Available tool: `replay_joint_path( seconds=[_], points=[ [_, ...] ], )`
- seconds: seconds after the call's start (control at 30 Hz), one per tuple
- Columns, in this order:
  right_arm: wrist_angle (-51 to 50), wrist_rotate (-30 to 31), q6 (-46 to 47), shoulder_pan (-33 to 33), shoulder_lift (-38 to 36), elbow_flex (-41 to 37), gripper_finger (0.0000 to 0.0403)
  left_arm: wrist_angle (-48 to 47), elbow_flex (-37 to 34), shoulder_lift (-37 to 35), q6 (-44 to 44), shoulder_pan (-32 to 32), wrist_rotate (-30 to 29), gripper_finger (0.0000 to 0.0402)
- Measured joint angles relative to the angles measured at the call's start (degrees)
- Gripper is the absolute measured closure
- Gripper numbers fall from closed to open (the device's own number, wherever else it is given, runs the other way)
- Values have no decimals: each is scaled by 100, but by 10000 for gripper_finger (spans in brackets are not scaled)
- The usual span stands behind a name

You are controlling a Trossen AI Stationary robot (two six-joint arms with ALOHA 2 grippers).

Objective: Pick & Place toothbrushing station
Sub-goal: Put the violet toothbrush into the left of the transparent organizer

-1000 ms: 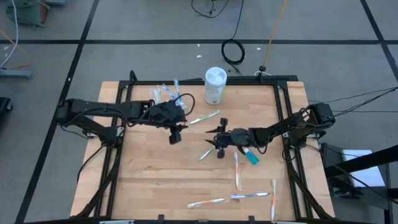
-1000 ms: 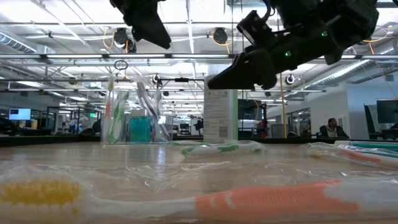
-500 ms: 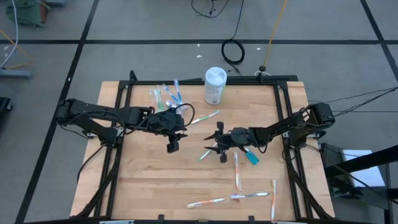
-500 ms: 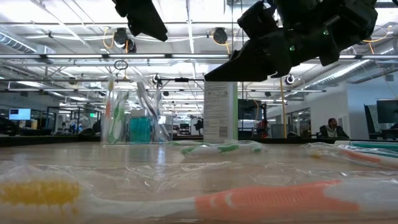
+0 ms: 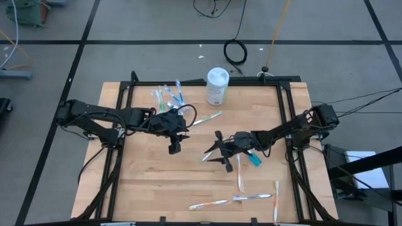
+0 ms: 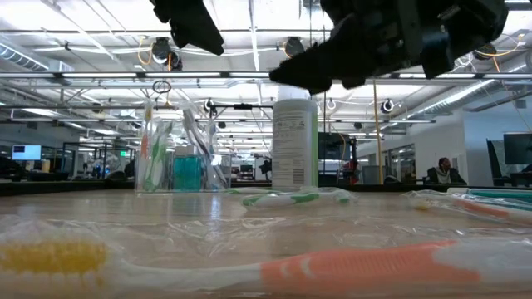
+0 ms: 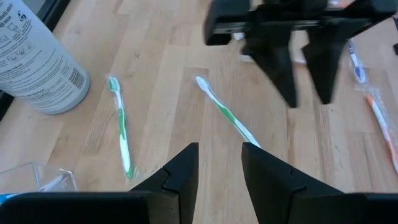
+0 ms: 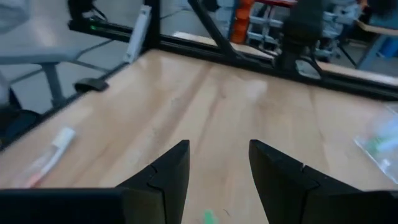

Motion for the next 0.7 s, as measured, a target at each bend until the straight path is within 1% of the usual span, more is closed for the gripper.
replay_joint_path(
  seconds=[0.17, 0.23, 0.37, 0.43, 0.47, 0.6, 0.7],
  points=[
    [-668, 50, -161, 277, 0, 438, 246, 0, 0, 0, 12, 0, -2, 273],
    [-1184, 397, 117, 360, -8, 678, 246, -2, 0, 0, 24, 0, -4, 273],
    [-2887, 1374, 916, 448, -174, 1130, 245, -41, 0, 0, 22, 0, -4, 273],
    [-3647, 1635, 1158, 450, -294, 1227, 245, -64, 0, 0, 24, 0, -4, 273],
    [-3897, 1649, 1247, 450, -347, 1242, 245, -80, 0, 0, 22, 0, -4, 273],
    [-4279, 1621, 1608, 488, -546, 1266, 245, -162, 0, 2, 22, 0, -7, 273],
    [-4297, 1319, 1566, 490, -594, 1277, 245, -167, 0, 2, 22, 0, -36, 273]
  ],
)
